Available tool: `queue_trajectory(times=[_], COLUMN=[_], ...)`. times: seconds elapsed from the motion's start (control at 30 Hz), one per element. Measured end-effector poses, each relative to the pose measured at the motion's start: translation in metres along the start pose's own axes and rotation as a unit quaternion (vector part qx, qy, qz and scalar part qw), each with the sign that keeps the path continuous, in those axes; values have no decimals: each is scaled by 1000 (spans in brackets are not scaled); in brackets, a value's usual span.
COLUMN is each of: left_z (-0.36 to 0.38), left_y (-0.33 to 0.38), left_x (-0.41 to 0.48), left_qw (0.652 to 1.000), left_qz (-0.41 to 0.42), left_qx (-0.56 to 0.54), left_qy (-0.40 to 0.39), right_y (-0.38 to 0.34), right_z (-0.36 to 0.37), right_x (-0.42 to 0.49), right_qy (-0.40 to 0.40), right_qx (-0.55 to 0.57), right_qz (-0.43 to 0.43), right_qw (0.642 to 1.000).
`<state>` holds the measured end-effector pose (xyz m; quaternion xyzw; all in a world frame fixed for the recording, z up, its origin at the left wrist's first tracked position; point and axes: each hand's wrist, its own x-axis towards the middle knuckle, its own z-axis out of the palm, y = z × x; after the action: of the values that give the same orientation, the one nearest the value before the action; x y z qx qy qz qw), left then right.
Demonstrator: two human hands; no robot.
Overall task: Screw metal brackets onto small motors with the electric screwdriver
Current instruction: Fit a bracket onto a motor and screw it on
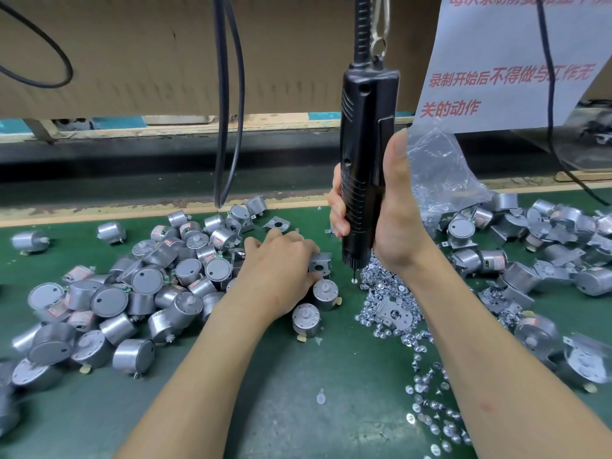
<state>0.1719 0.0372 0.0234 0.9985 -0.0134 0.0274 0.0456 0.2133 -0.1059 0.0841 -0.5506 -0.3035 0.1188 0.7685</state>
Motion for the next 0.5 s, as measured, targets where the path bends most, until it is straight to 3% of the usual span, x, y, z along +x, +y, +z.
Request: queue_trajectory(times=[0.17,0.3,0.5], left_z=[-4,-14,-19], left_y=[-9,-10,-5], left_x=[-8,-22,-25], left_qw=[996,988,992], left_qz=[-16,32,55], left_qx=[-81,-138,-109], left_qy=[33,64,-2], right_y=[-2,-6,-13], right_z=[1,3,4], right_x=[-1,-2,-3], right_qy=[17,36,44], right_qx=[-15,-40,-32], right_qz=[-3,-33,-51], right_qw=[1000,998,997])
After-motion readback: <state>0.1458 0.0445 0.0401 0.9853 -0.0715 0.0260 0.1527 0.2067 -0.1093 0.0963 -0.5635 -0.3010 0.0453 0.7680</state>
